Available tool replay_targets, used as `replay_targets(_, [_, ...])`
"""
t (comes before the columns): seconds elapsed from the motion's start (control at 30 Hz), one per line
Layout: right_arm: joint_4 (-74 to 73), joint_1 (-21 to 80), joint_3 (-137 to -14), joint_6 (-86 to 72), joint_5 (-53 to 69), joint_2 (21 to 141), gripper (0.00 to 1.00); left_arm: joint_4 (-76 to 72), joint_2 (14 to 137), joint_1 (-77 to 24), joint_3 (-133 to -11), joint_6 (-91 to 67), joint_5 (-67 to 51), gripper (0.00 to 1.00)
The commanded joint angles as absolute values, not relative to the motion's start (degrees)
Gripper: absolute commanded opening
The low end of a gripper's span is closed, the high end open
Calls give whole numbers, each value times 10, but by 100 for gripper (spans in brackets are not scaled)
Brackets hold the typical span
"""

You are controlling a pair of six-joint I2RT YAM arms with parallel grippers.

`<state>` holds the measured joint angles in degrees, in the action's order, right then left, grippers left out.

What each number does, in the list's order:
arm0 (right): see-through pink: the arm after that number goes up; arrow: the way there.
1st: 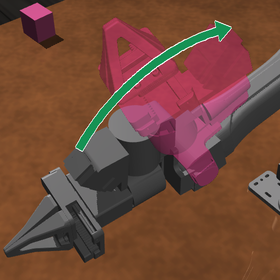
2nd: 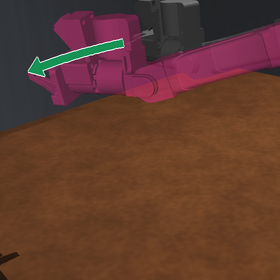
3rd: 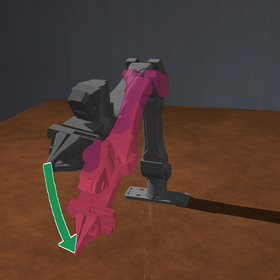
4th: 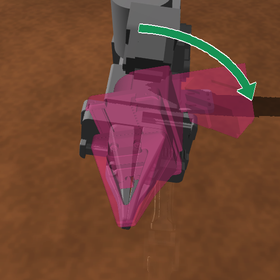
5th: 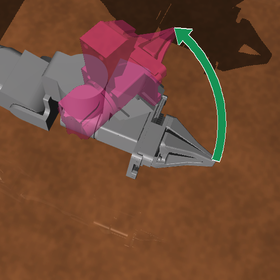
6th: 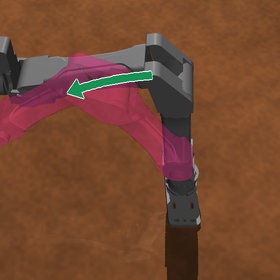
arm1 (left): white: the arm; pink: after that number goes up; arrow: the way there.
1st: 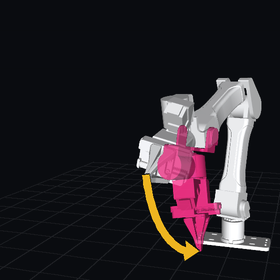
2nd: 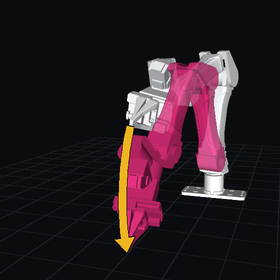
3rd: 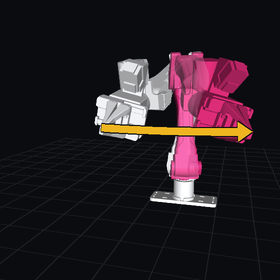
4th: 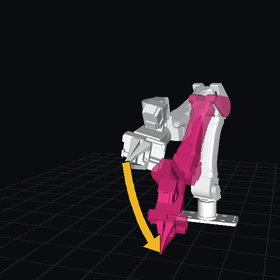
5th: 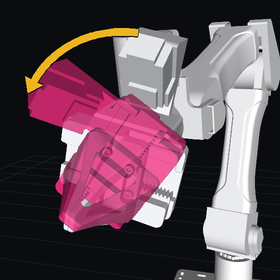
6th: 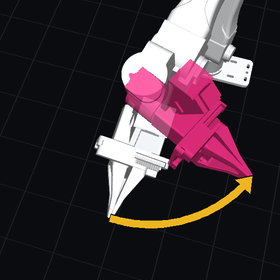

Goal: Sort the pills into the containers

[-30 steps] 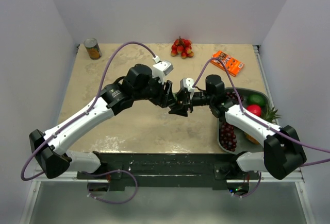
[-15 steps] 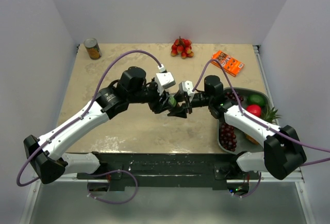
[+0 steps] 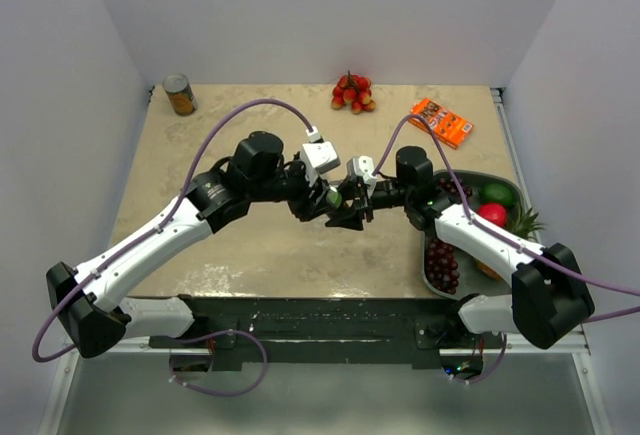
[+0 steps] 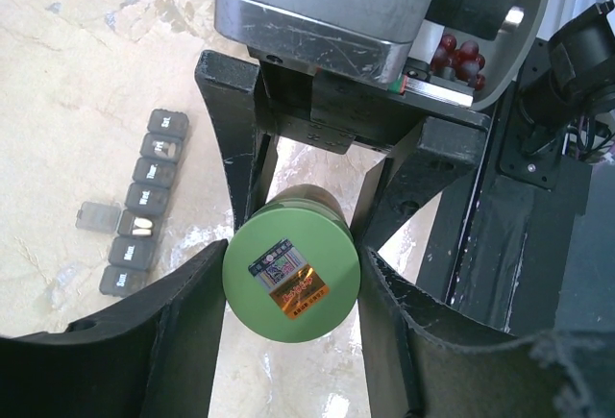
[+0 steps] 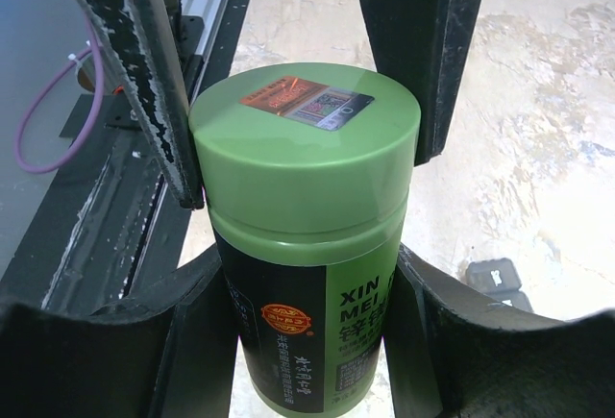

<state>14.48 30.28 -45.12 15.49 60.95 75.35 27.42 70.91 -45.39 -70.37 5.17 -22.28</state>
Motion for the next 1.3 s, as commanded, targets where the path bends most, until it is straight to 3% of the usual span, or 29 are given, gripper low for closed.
replay_targets(0.0, [171, 290, -473, 135, 584, 740, 36, 302, 687, -454, -685, 55, -213, 0])
replay_targets(0.07, [173, 290, -471, 135, 582, 738, 58, 308, 680, -443, -678, 44, -198, 0])
replay_targets(0.1, [173, 288, -468, 137, 580, 737, 75, 309, 676, -437, -673, 24, -174, 0])
replay_targets(0.2, [173, 281, -468, 137, 573, 734, 99, 300, 650, -398, -636, -29, -133, 0])
replay_targets(0.43, [181, 251, -466, 130, 565, 722, 99, 284, 615, -240, -552, -96, -42, 0])
replay_targets(0.63, [192, 243, -461, 122, 564, 717, 99, 210, 674, -118, -519, -126, 34, 0])
replay_targets(1.17, [199, 242, -455, 122, 568, 716, 99, 148, 885, -30, -649, -119, 128, 0])
replay_targets(1.27, [197, 242, -455, 123, 567, 717, 99, 160, 910, -18, -666, -121, 116, 25])
